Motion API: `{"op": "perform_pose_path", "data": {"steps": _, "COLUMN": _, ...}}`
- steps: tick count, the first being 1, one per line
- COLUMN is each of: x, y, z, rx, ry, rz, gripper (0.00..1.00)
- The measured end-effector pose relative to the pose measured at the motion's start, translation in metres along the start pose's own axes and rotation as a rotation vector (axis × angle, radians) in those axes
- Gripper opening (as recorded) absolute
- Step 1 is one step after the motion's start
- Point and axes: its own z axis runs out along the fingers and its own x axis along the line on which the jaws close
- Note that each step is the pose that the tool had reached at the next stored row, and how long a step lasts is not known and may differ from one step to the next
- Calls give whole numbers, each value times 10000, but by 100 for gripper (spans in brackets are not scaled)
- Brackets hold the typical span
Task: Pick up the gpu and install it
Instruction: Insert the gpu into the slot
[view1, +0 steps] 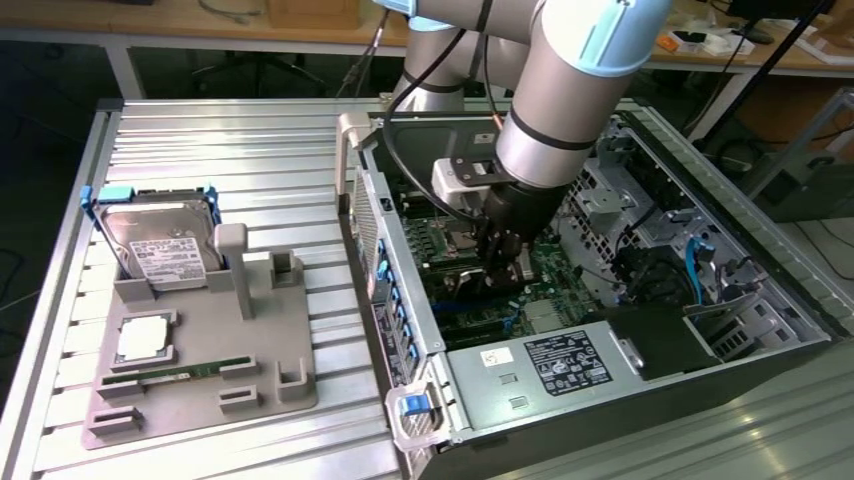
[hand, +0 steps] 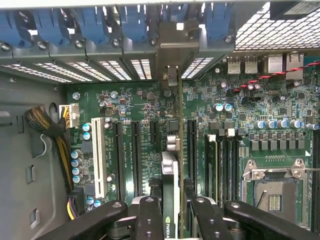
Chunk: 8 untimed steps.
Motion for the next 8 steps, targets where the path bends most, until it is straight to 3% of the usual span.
{"op": "perform_pose_path", "data": {"steps": 8, "x": -9, "y": 1, "z": 58, "rx": -2, "ry": 6, "rz": 2, "gripper": 27}}
